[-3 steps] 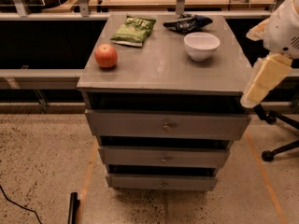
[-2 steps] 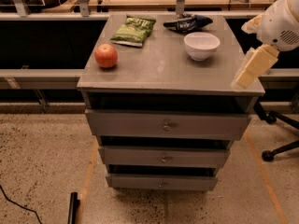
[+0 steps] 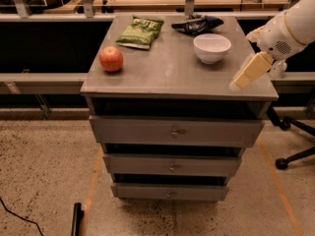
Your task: Move white bowl near green jalapeno chip bag
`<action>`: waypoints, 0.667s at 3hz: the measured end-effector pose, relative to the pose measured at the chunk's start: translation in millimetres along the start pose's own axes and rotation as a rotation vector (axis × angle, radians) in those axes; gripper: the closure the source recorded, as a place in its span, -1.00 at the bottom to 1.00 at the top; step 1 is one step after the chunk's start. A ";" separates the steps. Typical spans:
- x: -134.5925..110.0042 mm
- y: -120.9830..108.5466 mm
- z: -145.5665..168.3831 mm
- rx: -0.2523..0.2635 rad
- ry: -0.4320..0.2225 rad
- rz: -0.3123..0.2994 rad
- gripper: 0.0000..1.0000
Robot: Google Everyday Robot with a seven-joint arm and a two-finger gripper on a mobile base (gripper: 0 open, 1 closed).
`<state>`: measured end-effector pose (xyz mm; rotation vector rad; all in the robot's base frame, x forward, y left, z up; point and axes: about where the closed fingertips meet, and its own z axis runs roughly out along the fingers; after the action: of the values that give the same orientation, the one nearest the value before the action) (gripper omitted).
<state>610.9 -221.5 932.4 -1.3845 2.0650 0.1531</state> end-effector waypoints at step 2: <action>-58.7 -43.6 37.3 0.063 -0.105 -0.012 -1.00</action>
Offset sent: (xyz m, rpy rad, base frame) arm 0.1176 0.0631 0.0339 0.1287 -0.1785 -0.0144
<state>679.1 -178.3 946.7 -1.3222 1.9581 0.1509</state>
